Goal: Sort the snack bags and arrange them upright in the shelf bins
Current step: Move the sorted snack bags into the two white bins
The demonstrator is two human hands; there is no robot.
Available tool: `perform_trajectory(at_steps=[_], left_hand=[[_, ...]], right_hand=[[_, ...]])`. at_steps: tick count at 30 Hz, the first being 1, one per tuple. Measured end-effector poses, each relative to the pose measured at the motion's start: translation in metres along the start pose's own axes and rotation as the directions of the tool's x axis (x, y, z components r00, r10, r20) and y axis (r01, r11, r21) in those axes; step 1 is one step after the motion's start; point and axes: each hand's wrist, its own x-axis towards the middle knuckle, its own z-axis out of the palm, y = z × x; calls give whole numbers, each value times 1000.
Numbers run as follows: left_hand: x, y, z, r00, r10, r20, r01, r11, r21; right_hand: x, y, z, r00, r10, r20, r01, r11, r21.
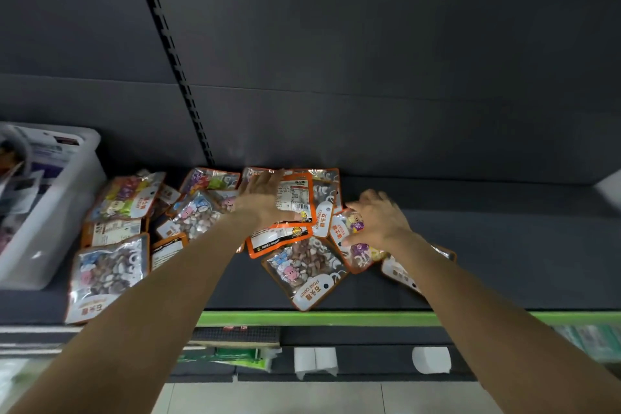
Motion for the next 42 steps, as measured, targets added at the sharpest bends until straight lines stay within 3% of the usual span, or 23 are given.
perform_trajectory(at_steps=[2, 6, 10, 14, 17, 23, 25, 29, 34, 42], left_hand=[[-1, 3, -3, 996, -3, -90, 1, 1000, -18], [-5, -4, -9, 975, -25, -222, -32, 968, -250], [-12, -11, -15, 987, 10, -163, -82, 893, -443], [-20, -11, -13, 995, 67, -74, -87, 944, -317], [-23, -12, -3, 998, 49, 39, -34, 947, -320], [-21, -13, -2, 999, 41, 10, -39, 984, -174], [-17, -14, -4, 999, 49, -9, -50, 972, -228], [-12, -9, -13, 995, 5, -102, -57, 857, -512], [-13, 0, -17, 998, -40, -45, -4, 694, -720], [-33, 28, -44, 958, 99, -268, -210, 879, -427]], right_hand=[[0, 2, -3, 998, 52, -43, -52, 999, -9], [-2, 3, -9, 981, 117, -153, -110, 992, 54], [-9, 2, -23, 959, 145, -245, -113, 984, 141], [-20, 3, -33, 906, 191, -378, -87, 957, 276], [-27, -1, -36, 875, 222, -430, -53, 927, 371], [-35, -10, -40, 824, 256, -505, -4, 895, 446], [-36, -13, -40, 838, 295, -460, -3, 844, 536], [-37, -16, -40, 858, 335, -390, -25, 784, 620], [-40, -16, -41, 861, 335, -383, -34, 789, 613], [-47, -18, -55, 812, 376, -447, -56, 812, 581]])
